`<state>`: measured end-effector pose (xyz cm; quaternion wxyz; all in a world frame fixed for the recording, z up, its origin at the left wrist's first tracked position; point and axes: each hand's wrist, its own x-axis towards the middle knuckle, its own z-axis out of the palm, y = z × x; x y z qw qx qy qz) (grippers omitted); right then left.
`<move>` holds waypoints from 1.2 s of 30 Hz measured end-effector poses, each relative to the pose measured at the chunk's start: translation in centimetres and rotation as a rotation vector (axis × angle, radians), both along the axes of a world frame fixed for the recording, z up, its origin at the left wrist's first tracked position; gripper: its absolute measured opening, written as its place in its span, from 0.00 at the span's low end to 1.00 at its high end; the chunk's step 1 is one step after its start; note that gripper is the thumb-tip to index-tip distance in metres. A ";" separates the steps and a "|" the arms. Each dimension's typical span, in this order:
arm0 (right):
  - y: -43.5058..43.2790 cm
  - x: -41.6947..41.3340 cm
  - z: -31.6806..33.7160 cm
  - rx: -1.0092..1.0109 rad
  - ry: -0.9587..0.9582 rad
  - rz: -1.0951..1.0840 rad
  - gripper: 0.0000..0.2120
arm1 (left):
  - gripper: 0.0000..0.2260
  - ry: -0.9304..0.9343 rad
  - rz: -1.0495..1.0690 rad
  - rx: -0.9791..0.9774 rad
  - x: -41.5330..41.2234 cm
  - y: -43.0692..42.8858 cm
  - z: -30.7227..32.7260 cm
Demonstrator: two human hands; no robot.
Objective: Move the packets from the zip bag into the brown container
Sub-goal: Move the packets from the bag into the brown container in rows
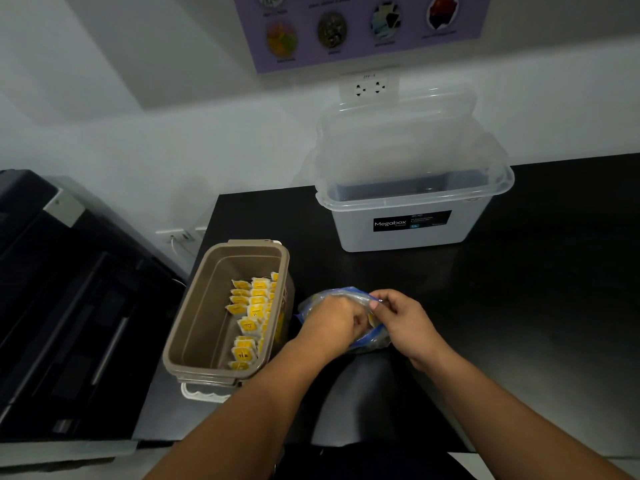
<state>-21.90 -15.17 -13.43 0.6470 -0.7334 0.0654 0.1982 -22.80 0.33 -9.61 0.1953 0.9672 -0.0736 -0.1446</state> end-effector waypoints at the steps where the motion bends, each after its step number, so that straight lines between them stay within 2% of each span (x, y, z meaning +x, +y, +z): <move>1: 0.0 -0.1 0.0 -0.004 0.002 -0.021 0.05 | 0.07 -0.008 0.021 -0.024 0.0 0.2 0.1; 3: 0.1 -0.1 0.2 -0.026 0.034 -0.085 0.04 | 0.04 -0.023 0.089 -0.121 0.0 0.6 0.4; 7: 0.0 0.0 0.6 -0.043 0.254 -0.162 0.17 | 0.02 -0.094 0.210 -0.280 -0.3 1.6 1.1; 10: 0.2 0.2 0.8 0.086 0.389 -0.167 0.13 | 0.05 -0.105 0.233 -0.341 -0.3 2.2 1.3; 15: 0.7 0.9 1.7 0.295 0.464 -0.254 0.02 | 0.08 -0.084 0.202 -0.257 -0.4 2.5 2.2; 20: 1.2 1.7 2.1 0.494 0.570 -0.352 0.13 | 0.10 -0.044 0.189 -0.159 -0.4 2.6 1.8; 25: 1.6 1.8 2.6 0.495 0.566 -0.358 0.14 | 0.15 -0.071 0.171 -0.188 -0.1 3.0 2.3; 31: 1.8 1.9 3.2 0.493 0.544 -0.339 0.10 | 0.08 -0.227 0.191 -0.265 0.0 4.7 5.6; 36: 2.3 2.1 3.3 0.475 0.539 -0.332 0.09 | 0.06 -0.377 0.167 -0.106 0.0 9.3 10.1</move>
